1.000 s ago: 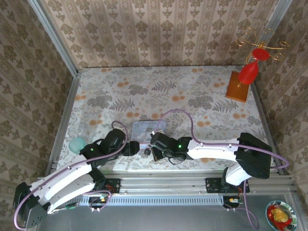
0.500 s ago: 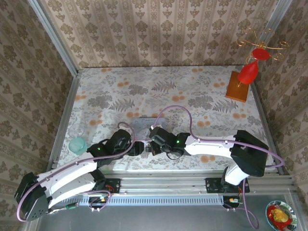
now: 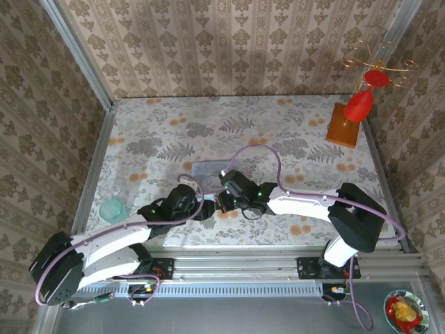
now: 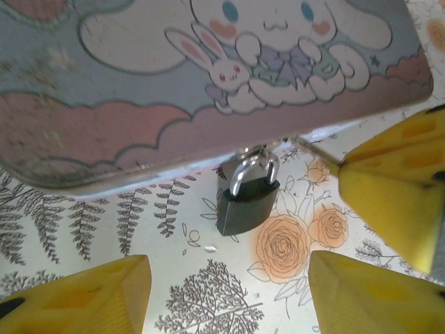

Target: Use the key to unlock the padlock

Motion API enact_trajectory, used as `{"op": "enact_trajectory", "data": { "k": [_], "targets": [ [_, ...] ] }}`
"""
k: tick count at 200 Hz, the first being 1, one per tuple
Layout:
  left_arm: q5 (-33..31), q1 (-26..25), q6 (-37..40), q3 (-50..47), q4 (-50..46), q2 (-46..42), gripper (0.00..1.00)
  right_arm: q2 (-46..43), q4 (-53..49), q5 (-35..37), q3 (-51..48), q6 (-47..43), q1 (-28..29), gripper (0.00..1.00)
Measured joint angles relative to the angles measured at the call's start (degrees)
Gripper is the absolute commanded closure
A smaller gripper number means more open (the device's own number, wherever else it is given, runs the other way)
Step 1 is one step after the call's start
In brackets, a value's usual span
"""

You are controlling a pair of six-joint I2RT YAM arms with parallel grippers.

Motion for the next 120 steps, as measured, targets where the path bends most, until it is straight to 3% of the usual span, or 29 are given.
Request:
{"op": "enact_trajectory", "data": {
  "k": [120],
  "targets": [
    [-0.5,0.1,0.3,-0.2,14.3,12.7,0.38,-9.7,7.6,-2.9,-9.9,2.4,-0.9,1.00]
  ]
}}
